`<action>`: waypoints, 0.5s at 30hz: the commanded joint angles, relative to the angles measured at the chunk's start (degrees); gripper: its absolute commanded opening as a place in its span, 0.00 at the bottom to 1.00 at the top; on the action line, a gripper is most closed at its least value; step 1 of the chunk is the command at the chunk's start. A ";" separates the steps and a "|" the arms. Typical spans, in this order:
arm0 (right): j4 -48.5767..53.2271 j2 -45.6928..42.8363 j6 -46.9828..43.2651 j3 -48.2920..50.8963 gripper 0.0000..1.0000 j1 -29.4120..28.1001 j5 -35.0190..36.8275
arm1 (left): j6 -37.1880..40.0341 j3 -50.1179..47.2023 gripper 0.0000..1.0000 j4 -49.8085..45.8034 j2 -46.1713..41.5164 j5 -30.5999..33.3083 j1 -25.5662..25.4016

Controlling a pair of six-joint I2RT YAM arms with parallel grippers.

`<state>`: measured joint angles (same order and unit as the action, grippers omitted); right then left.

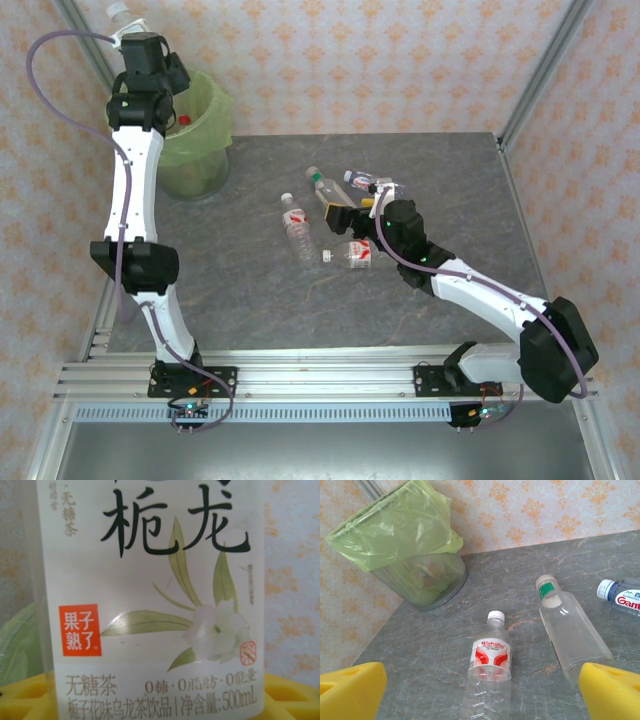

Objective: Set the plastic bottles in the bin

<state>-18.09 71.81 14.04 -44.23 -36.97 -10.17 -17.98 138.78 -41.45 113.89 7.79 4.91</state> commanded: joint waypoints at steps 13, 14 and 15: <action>-1.06 -3.50 -1.51 2.25 0.99 -0.17 2.56 | -22.76 8.87 0.00 1.10 13.01 8.20 1.00; -1.15 -3.62 -1.48 2.39 0.99 -0.14 2.60 | -23.82 9.12 0.00 1.96 13.92 7.81 1.04; -1.11 -3.67 -1.48 2.48 0.99 -0.12 2.69 | -24.62 9.45 0.00 2.51 14.76 7.36 1.07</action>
<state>-18.06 69.43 13.54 -42.85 -36.97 -8.93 -37.28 145.56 -42.39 127.35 12.97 5.69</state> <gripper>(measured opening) 0.992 0.656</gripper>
